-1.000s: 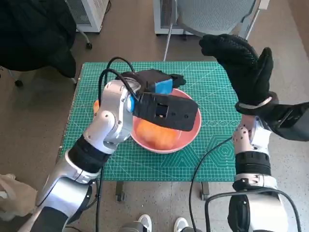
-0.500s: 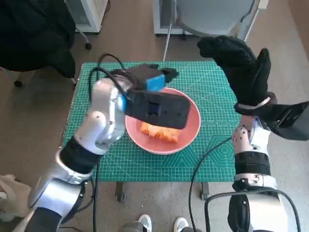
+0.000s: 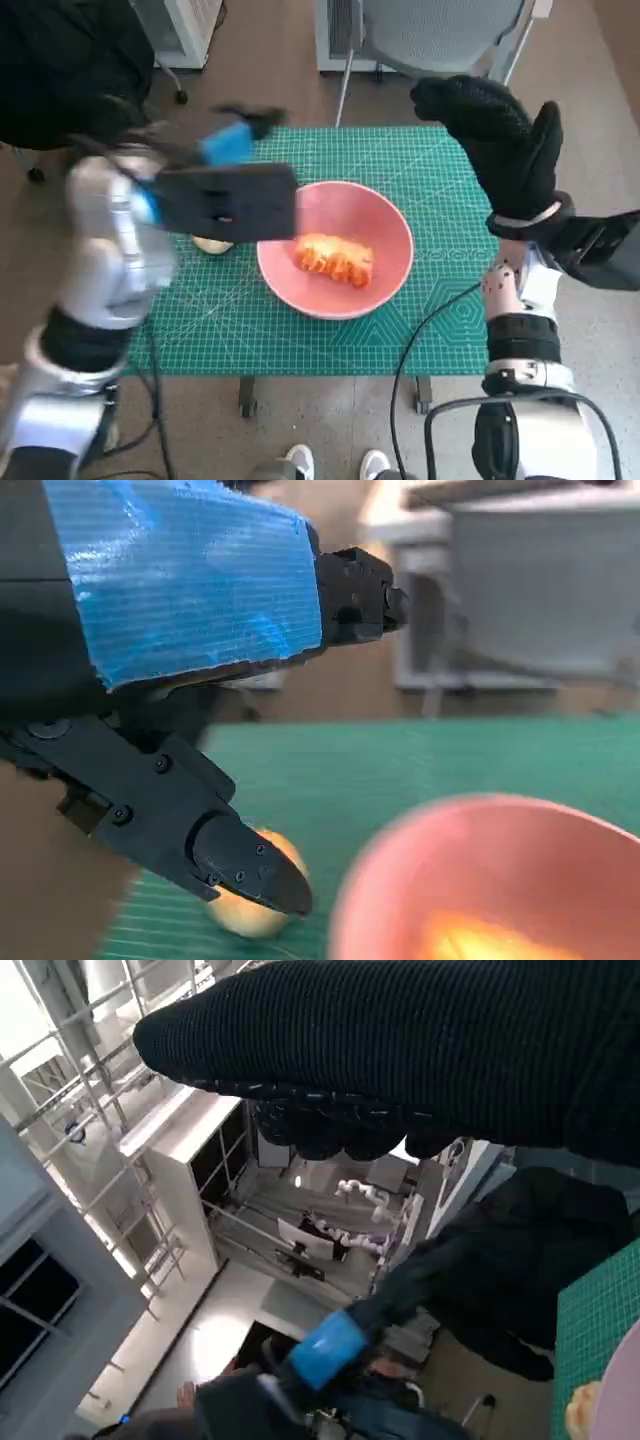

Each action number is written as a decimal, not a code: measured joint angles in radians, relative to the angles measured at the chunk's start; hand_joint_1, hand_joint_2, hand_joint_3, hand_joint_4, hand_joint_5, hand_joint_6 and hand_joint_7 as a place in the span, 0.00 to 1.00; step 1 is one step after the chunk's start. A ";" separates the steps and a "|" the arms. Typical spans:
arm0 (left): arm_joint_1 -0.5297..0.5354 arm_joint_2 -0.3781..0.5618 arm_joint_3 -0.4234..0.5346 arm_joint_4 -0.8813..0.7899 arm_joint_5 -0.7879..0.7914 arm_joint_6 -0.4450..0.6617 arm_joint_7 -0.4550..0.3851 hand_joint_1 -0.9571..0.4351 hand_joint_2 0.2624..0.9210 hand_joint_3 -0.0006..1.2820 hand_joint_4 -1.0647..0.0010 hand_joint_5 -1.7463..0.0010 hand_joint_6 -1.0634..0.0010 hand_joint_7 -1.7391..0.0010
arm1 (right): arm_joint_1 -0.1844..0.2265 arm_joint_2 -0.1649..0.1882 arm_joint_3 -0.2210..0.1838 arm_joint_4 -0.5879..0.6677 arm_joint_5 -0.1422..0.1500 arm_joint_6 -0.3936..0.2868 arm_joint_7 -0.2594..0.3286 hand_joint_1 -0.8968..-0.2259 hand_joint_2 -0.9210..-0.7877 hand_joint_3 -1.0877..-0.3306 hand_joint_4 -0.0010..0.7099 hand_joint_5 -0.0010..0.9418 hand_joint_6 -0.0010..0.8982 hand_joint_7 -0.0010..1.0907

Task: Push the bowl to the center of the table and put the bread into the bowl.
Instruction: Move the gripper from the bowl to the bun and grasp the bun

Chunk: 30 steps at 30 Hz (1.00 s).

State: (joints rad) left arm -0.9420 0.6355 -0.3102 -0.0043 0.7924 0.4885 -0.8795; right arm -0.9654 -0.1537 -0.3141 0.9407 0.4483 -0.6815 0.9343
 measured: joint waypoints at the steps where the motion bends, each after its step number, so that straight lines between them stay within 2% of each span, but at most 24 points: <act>1: 0.007 0.013 0.007 0.000 0.003 0.000 0.006 0.61 0.64 0.00 1.00 1.00 0.85 0.97 | 0.000 0.000 0.000 0.001 0.001 0.000 0.001 0.22 0.00 0.32 0.38 0.00 0.36 0.00; 7: 0.045 0.063 0.016 0.010 0.049 0.037 0.024 0.60 0.65 0.00 1.00 1.00 0.84 0.97 | -0.002 0.001 0.000 0.012 0.002 0.000 0.005 0.24 0.00 0.32 0.38 0.00 0.36 0.00; 13: 0.061 0.072 0.011 0.025 0.107 0.098 0.026 0.62 0.66 0.00 1.00 1.00 0.83 0.97 | -0.008 0.003 0.000 0.030 0.002 0.000 0.010 0.25 0.00 0.32 0.39 0.00 0.36 0.00; 15: 0.062 0.072 0.007 0.037 0.114 0.104 0.030 0.64 0.66 0.00 0.91 0.98 0.82 0.98 | -0.010 0.003 0.000 0.034 0.002 0.000 0.011 0.26 0.00 0.32 0.39 0.00 0.36 0.00; 16: 0.062 0.072 0.005 0.045 0.116 0.104 0.033 0.66 0.67 0.01 0.81 0.96 0.82 0.98 | -0.010 0.004 0.000 0.035 0.002 0.000 0.012 0.26 0.00 0.32 0.39 0.00 0.36 0.00; 18: 0.062 0.072 0.001 0.065 0.117 0.103 0.037 0.68 0.67 0.01 0.68 0.93 0.81 0.99 | -0.012 0.004 0.000 0.039 0.002 0.000 0.013 0.26 0.00 0.33 0.39 0.00 0.36 0.00; 21: 0.064 0.072 -0.006 0.094 0.117 0.097 0.042 0.69 0.67 0.01 0.63 0.91 0.81 0.99 | -0.015 0.004 0.000 0.042 0.002 0.000 0.016 0.27 0.00 0.32 0.39 0.00 0.36 0.00; 22: 0.065 0.072 -0.007 0.104 0.116 0.093 0.045 0.70 0.65 0.03 0.68 0.64 0.81 0.99 | -0.016 0.004 0.000 0.042 0.002 0.000 0.017 0.27 0.00 0.32 0.39 0.00 0.36 0.00; 23: 0.066 0.071 -0.009 0.114 0.115 0.089 0.047 0.70 0.65 0.03 0.70 0.53 0.80 0.99 | -0.016 0.004 0.000 0.042 0.002 0.000 0.018 0.27 0.00 0.32 0.39 0.00 0.36 0.00; 24: 0.067 0.071 -0.009 0.124 0.113 0.085 0.051 0.70 0.64 0.04 0.73 0.34 0.80 1.00 | -0.017 0.004 0.000 0.043 0.002 0.000 0.018 0.27 0.00 0.32 0.39 0.00 0.36 0.00; 25: 0.067 0.071 -0.010 0.138 0.111 0.078 0.057 0.71 0.63 0.05 0.74 0.22 0.80 1.00 | -0.018 0.004 0.000 0.043 0.002 0.000 0.019 0.27 0.00 0.32 0.39 0.00 0.36 0.00; 26: 0.068 0.070 -0.011 0.149 0.109 0.075 0.061 0.70 0.62 0.05 0.82 0.44 0.80 1.00 | -0.018 0.004 0.000 0.043 0.002 0.000 0.019 0.27 0.00 0.32 0.39 0.00 0.36 0.00; 27: 0.068 0.070 -0.012 0.159 0.108 0.071 0.064 0.70 0.62 0.05 0.82 0.44 0.80 1.00 | -0.019 0.003 0.000 0.043 0.002 0.000 0.020 0.27 0.00 0.32 0.39 0.00 0.36 0.00; 28: 0.068 0.069 -0.014 0.170 0.107 0.067 0.067 0.69 0.62 0.06 0.84 0.69 0.80 1.00 | -0.019 0.003 -0.001 0.043 0.002 0.000 0.020 0.27 0.00 0.32 0.39 0.00 0.36 0.00; 29: 0.068 0.067 -0.017 0.181 0.106 0.062 0.070 0.69 0.61 0.06 0.84 0.75 0.80 1.00 | -0.019 0.003 -0.001 0.043 0.002 0.000 0.020 0.27 0.00 0.32 0.39 0.00 0.36 0.00; 30: 0.068 0.065 -0.020 0.190 0.106 0.059 0.072 0.69 0.62 0.05 0.82 0.61 0.80 1.00 | -0.019 0.003 -0.001 0.043 0.002 0.000 0.021 0.27 0.00 0.32 0.39 0.00 0.36 0.00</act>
State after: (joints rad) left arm -0.8741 0.7008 -0.3300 0.1858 0.8983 0.5470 -0.8073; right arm -0.9846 -0.1509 -0.3152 0.9833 0.4504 -0.6819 0.9553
